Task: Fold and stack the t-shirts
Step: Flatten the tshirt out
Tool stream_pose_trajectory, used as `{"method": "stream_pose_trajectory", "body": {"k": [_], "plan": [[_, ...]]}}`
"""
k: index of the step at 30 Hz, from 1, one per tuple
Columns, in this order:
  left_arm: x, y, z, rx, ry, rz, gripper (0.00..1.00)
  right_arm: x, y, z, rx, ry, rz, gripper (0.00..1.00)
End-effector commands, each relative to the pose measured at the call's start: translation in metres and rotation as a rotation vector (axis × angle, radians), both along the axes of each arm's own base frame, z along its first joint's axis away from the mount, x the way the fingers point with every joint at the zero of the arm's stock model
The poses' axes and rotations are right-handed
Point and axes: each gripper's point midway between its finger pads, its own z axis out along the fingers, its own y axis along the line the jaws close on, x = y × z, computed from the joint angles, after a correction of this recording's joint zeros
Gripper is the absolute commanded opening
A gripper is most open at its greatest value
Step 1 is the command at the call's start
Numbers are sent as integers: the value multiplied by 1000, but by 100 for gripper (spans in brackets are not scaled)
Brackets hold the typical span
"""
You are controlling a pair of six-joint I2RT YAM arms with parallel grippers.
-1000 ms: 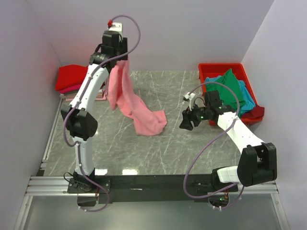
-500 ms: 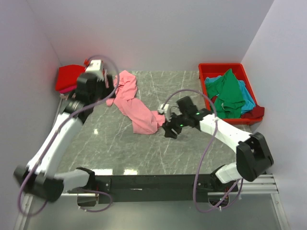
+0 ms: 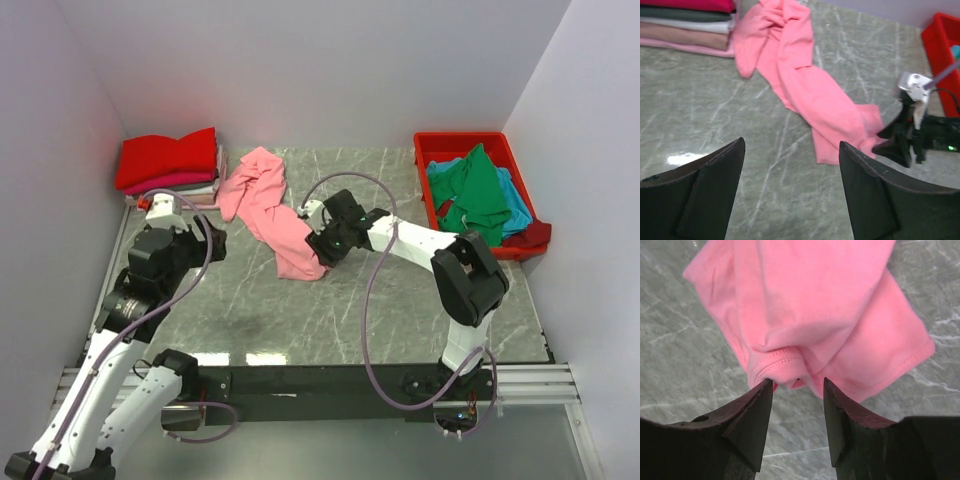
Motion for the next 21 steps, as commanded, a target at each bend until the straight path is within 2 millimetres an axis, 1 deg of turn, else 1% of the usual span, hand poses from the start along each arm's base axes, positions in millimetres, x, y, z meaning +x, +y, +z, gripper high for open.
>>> {"method": "stream_pose_trajectory", "body": {"k": [1,2,3,4,5,6,7,8,9,10,11,12,13,14,15,16,17,18,19,20,21], "plan": [[-2,-28,-4,-80,12,-127,80,4,6,20,20,-12,-21,51],[1,-40,-8,-90,13,-190,80,6,1,26,6,-38,4,52],[0,-53,-11,-107,15,-264,79,0,-4,32,3,-28,40,53],[-3,-67,-28,-117,43,-352,77,3,-13,47,22,-48,60,56],[-10,-90,-39,-160,81,-485,74,2,-21,53,28,-44,95,58],[-4,-102,-35,-175,40,-530,74,-6,-31,54,14,-35,188,59],[-5,-111,-47,-176,62,-565,74,-14,-32,63,73,-21,256,59],[1,-121,-62,-136,87,-597,74,-6,-49,65,96,-20,255,59],[-3,-141,-65,-101,75,-660,74,-7,-60,64,97,-35,327,59],[3,-154,-79,-40,103,-701,74,-12,-64,64,147,-19,380,59],[-1,-172,-86,11,110,-753,74,-4,-79,61,140,-65,438,59],[1,-179,-94,63,123,-769,74,-7,-89,58,138,-51,457,59],[11,-190,-107,149,136,-802,74,-9,-93,55,150,-51,486,59],[11,-200,-115,199,147,-824,75,-5,-101,54,135,-87,526,59],[24,-204,-113,247,133,-803,74,-3,-103,52,123,-99,537,59],[30,-206,-136,319,170,-822,73,-5,-104,52,114,-113,552,59],[34,-210,-142,350,177,-826,73,-4,-105,52,109,-133,570,60],[45,-214,-140,380,163,-806,73,-4,-104,52,113,-145,577,60],[50,-215,-156,432,189,-820,72,-3,-103,54,116,-157,578,60],[54,-218,-160,451,194,-814,72,-2,-103,55,121,-158,570,60],[60,-225,-156,461,180,-816,71,0,-100,56,128,-166,568,60]]}}
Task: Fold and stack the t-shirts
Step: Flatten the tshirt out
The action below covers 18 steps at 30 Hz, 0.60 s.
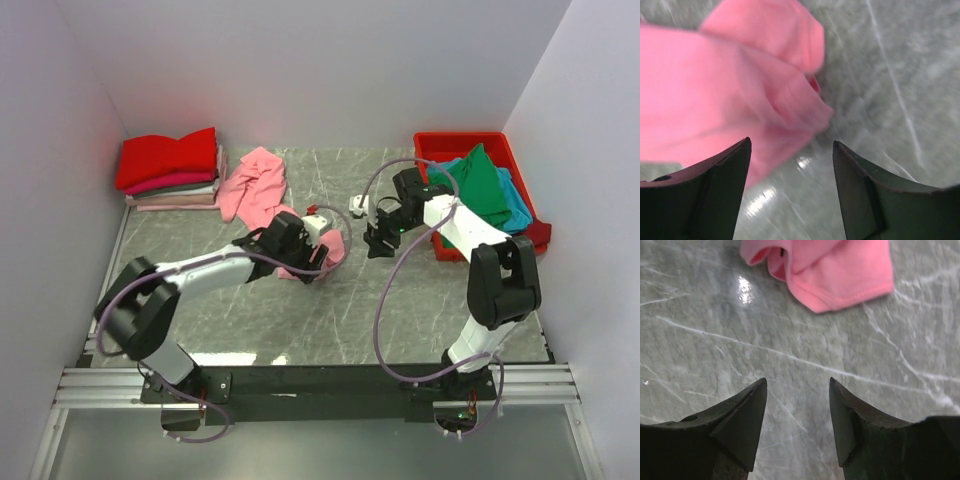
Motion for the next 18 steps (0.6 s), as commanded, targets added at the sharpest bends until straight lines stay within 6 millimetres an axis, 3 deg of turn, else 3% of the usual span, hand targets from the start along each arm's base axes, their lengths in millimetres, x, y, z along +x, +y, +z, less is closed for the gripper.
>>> {"method": "stream_pose_trajectory", "body": {"k": [1,3,4,6,10,12,13,15,18], "plan": [[35,-16,5,82,-138,-50,70,-3,12,16,63,-71,94,60],[36,-28,2,97,-123,-76,66,0,16,16,76,-59,75,60],[34,-30,-13,125,-88,-86,63,3,17,16,82,-51,70,60],[27,-34,-23,156,-55,-97,60,8,20,17,94,-41,57,60],[16,-27,-39,166,-19,-65,56,19,21,13,81,-47,32,60],[11,-21,-48,180,-7,-65,44,24,21,14,82,-47,26,60],[9,-21,-49,168,14,-40,22,24,22,12,87,-39,27,60],[10,-12,-53,196,12,-6,1,25,24,14,97,-31,26,60],[8,-4,-42,189,-16,24,1,21,31,12,113,-5,51,60]]}}
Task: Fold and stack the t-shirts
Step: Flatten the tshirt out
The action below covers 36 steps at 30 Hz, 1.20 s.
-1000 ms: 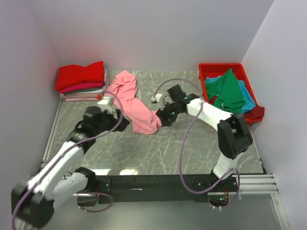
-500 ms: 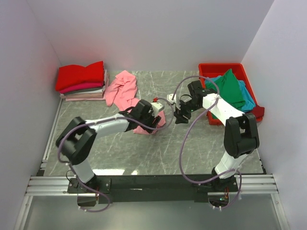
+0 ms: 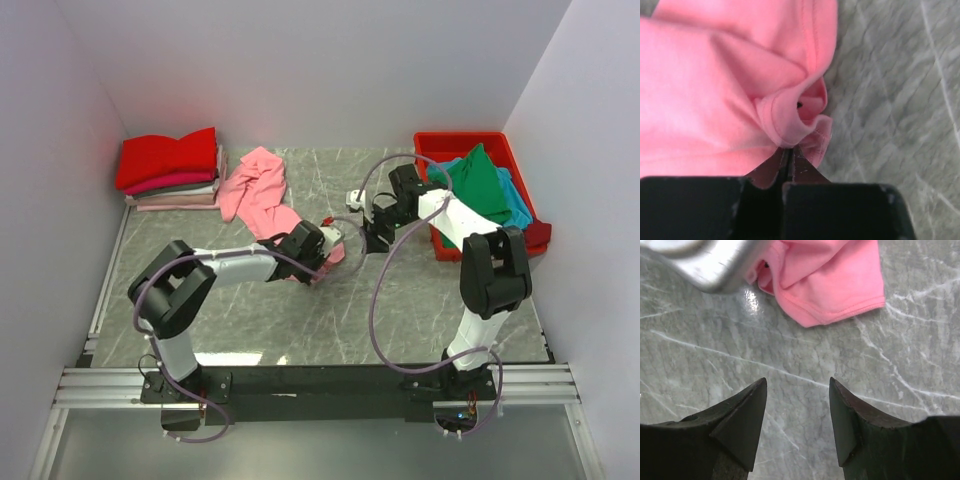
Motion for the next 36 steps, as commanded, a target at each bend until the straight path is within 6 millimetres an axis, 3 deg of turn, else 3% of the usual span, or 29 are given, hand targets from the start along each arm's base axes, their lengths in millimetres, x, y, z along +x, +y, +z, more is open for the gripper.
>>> {"method": "stream_pose_trajectory", "body": {"k": [1,3,4,6,7,9,10,12,13,17,21,25,32,36], "plan": [[-2,11,30,-26,-69,46,1,5,20,16,63,-23,51,60],[-5,22,40,-27,-97,61,1,1,28,7,38,-19,94,60],[-6,25,59,-55,-133,65,1,0,30,5,27,-23,106,60],[-12,39,64,-54,-141,81,1,-2,36,0,6,-62,155,60],[-13,45,81,-90,-169,94,1,-1,39,0,1,-82,169,60],[-18,61,82,-107,-159,119,1,-1,41,0,-11,-136,213,60],[-23,64,97,-159,-173,117,1,-4,47,0,-15,-159,239,61],[-28,74,97,-181,-170,133,0,-4,51,-1,-28,-220,280,61],[-32,73,106,-214,-178,123,0,-5,55,-2,-43,-253,309,61],[-39,75,112,-239,-167,120,0,-11,75,4,-24,-365,370,61],[-42,79,115,-236,-164,118,0,12,95,13,-29,-509,307,62],[-43,81,116,-233,-160,113,1,28,101,20,-15,-522,269,62],[-40,84,125,-254,-179,116,0,36,103,3,-44,-514,277,62],[-41,85,130,-275,-185,114,1,29,112,-13,-45,-463,326,56]]}}
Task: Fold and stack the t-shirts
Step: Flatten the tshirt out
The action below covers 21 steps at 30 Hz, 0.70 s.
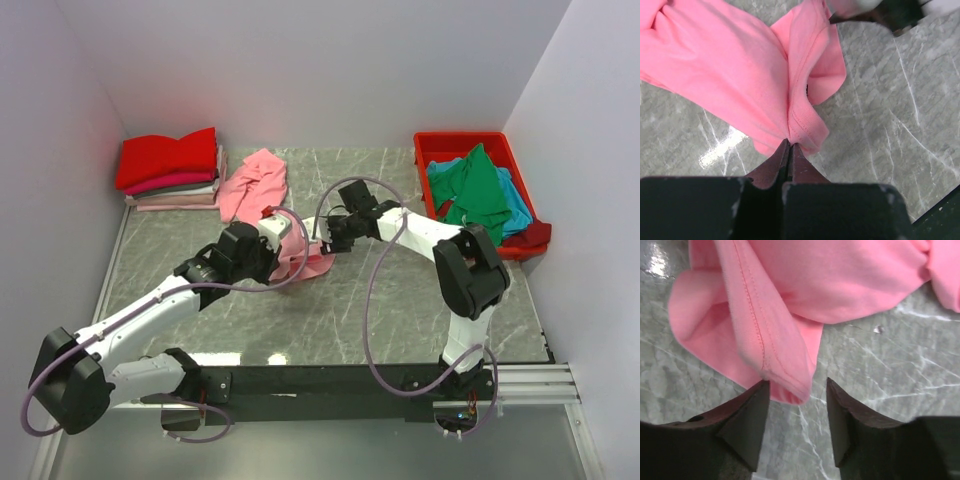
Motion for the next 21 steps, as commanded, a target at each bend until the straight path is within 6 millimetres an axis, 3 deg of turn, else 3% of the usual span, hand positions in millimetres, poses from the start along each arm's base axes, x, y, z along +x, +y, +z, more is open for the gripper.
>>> {"method": "stream_pose_trajectory", "body": {"k": [1,4,5,7,9,10,11,13,14,16,17,18,19,20,21], "plan": [[-1,-4,16,-53,-27,-21,0,1,16,-1,-1,-11,55,54],[-2,0,19,-60,-34,-15,1,-7,19,-7,-27,4,71,44],[-1,1,21,-63,-39,-12,0,-8,19,-4,-25,-2,66,30],[-1,4,30,-71,-56,-3,0,-8,17,4,-20,-6,40,13],[-1,12,47,-74,-100,28,0,-8,12,34,10,-47,-2,0],[-1,15,56,-81,-123,37,0,-9,9,50,32,-41,-51,0],[-1,15,78,-110,-165,34,0,-11,3,91,73,-91,-90,0],[-7,20,120,-166,-251,34,1,-18,-7,140,127,-109,-163,0],[-8,20,159,-225,-325,33,1,-24,-19,195,183,-186,-203,0],[-20,15,209,-321,-409,-24,1,-35,-33,249,267,-248,-259,0],[-29,11,252,-399,-479,-65,1,-44,-49,301,344,-349,-298,0],[-42,-5,268,-460,-469,-170,1,-52,-56,325,384,-386,-318,0],[-55,-10,305,-525,-512,-229,1,-57,-64,346,424,-403,-353,0],[-64,-20,319,-564,-509,-296,1,-72,-76,383,480,-444,-371,0],[-63,-37,323,-585,-462,-345,1,-76,-86,400,507,-458,-422,0]]}}
